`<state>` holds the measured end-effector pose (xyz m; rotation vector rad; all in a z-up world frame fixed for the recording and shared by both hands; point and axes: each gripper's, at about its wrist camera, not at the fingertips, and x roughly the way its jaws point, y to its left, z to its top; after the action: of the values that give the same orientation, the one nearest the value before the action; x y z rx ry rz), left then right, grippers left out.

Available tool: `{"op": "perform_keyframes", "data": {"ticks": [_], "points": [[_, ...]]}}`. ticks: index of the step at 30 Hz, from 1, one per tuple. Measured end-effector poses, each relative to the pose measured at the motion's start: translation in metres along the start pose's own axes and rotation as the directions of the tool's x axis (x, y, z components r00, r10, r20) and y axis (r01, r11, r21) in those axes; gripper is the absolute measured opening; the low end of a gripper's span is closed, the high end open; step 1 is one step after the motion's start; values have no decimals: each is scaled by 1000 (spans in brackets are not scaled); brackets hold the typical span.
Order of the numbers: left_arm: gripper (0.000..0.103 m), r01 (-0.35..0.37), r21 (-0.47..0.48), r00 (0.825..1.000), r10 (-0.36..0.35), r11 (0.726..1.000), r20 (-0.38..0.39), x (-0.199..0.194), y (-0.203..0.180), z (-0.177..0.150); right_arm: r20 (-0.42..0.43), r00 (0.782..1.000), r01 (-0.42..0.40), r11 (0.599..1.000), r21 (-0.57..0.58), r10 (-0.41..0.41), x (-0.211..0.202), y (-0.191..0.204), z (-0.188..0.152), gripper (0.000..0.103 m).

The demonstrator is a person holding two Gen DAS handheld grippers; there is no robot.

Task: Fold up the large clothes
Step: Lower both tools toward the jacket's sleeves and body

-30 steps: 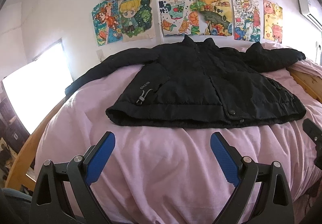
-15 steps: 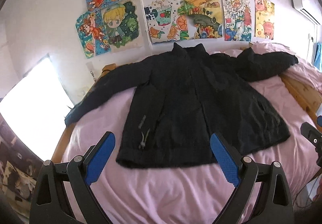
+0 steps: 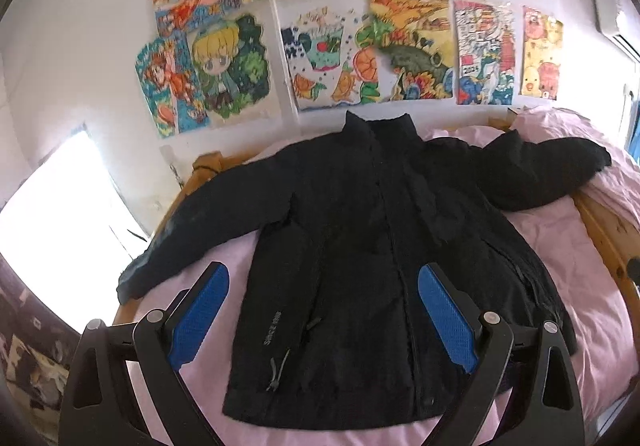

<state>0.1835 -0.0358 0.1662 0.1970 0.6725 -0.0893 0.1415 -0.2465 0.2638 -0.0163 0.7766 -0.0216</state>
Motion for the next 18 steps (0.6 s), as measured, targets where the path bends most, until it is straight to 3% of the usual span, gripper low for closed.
{"op": "perform_keyframes", "data": {"ticks": [5,8,15,18], "points": [[93,-20,26,1000,20,999,-5,41,-5,23,24,999,31,998,-63,-29,25,-24,24,103],[93,-19,30,1000,19,999,5,70,-9,30,32,999,33,999,-34,-32,52,-41,32,103],[93,28,21,1000,-27,999,-8,157,-24,51,118,989,87,996,19,-89,120,-80,17,103],[93,58,40,998,-57,998,-33,194,-38,54,146,976,154,985,74,-164,151,-109,8,103]]}}
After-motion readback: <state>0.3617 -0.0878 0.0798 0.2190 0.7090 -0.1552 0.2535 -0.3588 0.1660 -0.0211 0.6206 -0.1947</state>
